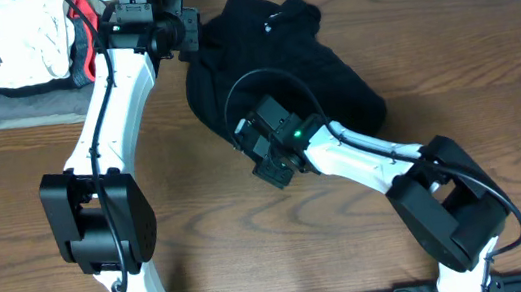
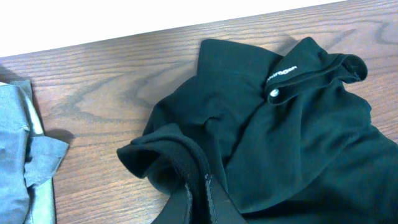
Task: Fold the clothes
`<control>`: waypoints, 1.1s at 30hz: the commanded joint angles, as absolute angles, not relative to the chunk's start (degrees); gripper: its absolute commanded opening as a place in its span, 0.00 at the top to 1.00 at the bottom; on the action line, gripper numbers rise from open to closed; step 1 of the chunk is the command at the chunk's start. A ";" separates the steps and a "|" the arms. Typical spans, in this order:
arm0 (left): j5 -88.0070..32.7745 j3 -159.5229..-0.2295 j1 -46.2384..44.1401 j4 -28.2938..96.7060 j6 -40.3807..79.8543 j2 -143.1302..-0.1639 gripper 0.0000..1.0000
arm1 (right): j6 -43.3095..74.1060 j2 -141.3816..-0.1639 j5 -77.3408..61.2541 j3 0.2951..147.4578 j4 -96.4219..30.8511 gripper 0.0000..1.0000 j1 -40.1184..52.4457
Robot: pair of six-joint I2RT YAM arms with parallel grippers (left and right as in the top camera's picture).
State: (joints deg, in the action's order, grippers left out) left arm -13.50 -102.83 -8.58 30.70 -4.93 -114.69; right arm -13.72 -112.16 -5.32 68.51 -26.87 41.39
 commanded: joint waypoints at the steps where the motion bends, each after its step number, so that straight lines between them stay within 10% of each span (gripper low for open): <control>1: -13.41 -102.98 -8.43 31.09 -5.34 -114.98 0.93 | -14.24 -112.99 -5.39 69.43 -27.77 0.45 42.13; 9: -13.41 -102.98 -8.43 32.40 -5.34 -114.98 0.94 | -14.13 -114.15 -4.75 69.41 -28.64 0.60 41.89; 14: -13.39 -102.98 -8.43 33.19 -5.39 -114.98 0.94 | -9.13 -115.20 1.28 69.41 -29.52 0.99 41.23; 33: -7.86 -103.00 -6.94 36.01 -7.90 -98.21 0.94 | 1.48 -81.23 -0.86 75.46 -44.47 0.99 7.05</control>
